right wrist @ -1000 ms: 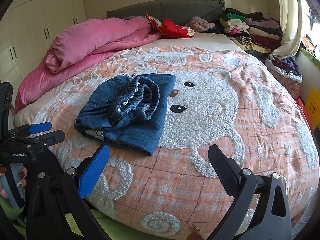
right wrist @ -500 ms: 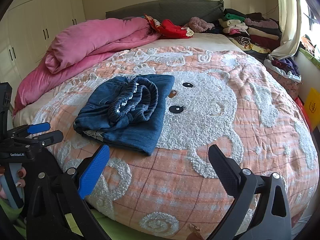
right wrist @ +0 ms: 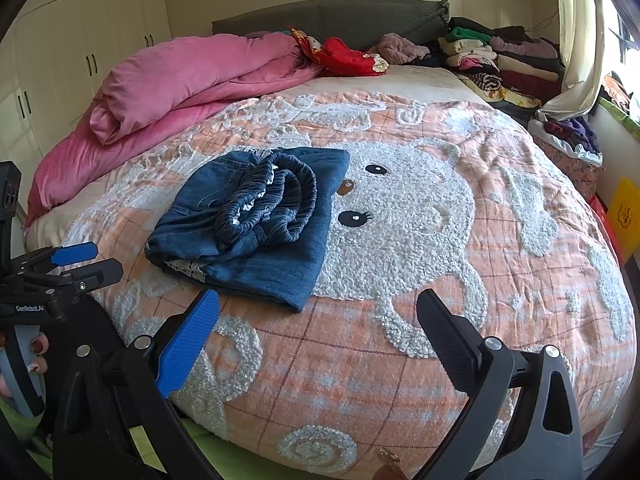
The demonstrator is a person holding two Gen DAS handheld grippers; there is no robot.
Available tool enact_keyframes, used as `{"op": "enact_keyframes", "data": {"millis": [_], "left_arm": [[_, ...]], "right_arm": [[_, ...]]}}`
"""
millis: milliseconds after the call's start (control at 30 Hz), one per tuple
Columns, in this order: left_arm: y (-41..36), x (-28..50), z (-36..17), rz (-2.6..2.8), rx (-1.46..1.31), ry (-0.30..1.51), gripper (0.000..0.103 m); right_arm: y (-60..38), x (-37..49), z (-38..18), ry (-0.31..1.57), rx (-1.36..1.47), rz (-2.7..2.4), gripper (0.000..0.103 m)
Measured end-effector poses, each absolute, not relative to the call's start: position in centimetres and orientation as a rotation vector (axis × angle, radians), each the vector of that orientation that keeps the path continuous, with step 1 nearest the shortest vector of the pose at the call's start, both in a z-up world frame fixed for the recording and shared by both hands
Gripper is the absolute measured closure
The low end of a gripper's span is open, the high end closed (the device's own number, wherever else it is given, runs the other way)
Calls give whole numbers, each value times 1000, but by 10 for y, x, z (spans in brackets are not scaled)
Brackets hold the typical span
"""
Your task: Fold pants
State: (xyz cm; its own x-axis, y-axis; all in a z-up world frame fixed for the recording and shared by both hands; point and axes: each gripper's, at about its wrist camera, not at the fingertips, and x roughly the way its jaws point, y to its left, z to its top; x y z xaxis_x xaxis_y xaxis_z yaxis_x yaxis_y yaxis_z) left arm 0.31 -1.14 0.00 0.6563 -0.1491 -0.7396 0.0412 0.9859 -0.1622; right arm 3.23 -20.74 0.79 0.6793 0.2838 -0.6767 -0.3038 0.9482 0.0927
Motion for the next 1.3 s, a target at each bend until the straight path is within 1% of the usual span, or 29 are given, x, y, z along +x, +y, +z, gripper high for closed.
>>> {"op": "enact_keyframes", "data": {"millis": [900, 1300], "left_arm": [[-9, 3, 1, -99, -127, 856, 10], [10, 11, -3, -63, -160, 869, 10]], "right_arm": [[-208, 33, 5, 761, -31, 322, 5], [-224, 43, -3, 775, -18, 268, 5]]}}
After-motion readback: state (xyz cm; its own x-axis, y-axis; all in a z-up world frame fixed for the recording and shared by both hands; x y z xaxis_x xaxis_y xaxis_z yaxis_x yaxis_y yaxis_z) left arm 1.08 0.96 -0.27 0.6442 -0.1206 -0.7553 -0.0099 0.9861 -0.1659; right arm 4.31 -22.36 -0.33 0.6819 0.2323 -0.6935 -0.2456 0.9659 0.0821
